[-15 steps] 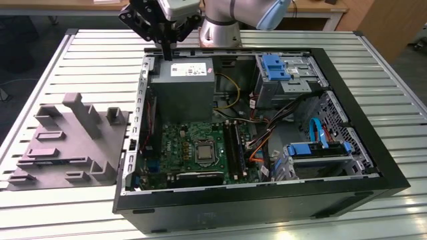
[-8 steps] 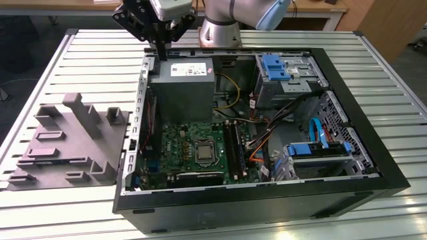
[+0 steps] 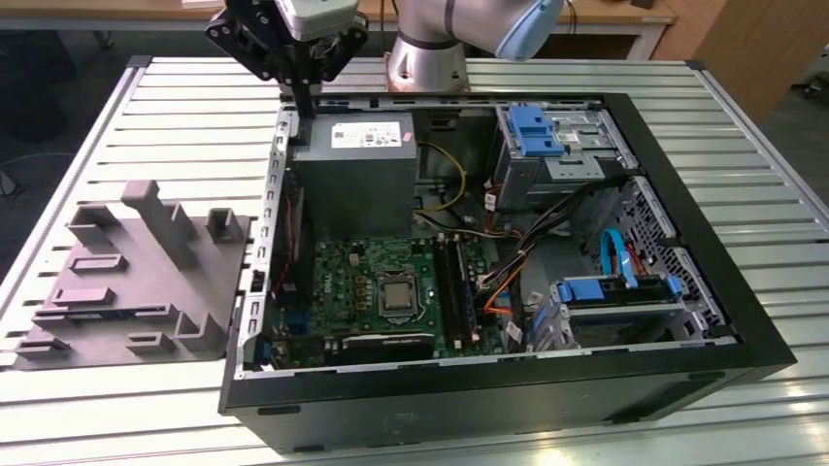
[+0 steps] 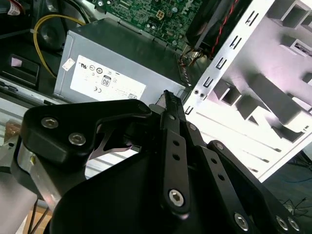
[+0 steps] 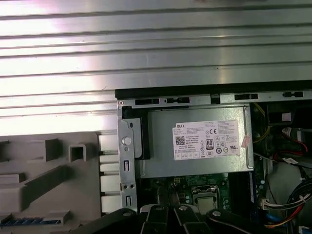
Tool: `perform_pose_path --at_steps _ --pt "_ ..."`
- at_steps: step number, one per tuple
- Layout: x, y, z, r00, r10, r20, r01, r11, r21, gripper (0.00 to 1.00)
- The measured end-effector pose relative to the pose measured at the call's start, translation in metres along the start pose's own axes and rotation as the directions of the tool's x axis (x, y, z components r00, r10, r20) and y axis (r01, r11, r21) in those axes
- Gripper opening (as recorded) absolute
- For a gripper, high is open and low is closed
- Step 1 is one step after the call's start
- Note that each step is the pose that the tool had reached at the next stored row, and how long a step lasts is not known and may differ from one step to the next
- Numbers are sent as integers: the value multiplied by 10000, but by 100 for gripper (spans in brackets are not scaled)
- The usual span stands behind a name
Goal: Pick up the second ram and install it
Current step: 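Reach for the second ram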
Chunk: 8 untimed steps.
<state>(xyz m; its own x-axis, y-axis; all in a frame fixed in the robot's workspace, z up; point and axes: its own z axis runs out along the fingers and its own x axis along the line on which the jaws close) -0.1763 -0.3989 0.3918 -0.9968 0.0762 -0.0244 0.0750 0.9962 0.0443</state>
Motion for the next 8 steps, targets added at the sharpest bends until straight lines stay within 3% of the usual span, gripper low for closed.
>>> perform_pose_path --at_steps 8 --pt "100 -8 -2 10000 1 0 -1 10000 0 11"
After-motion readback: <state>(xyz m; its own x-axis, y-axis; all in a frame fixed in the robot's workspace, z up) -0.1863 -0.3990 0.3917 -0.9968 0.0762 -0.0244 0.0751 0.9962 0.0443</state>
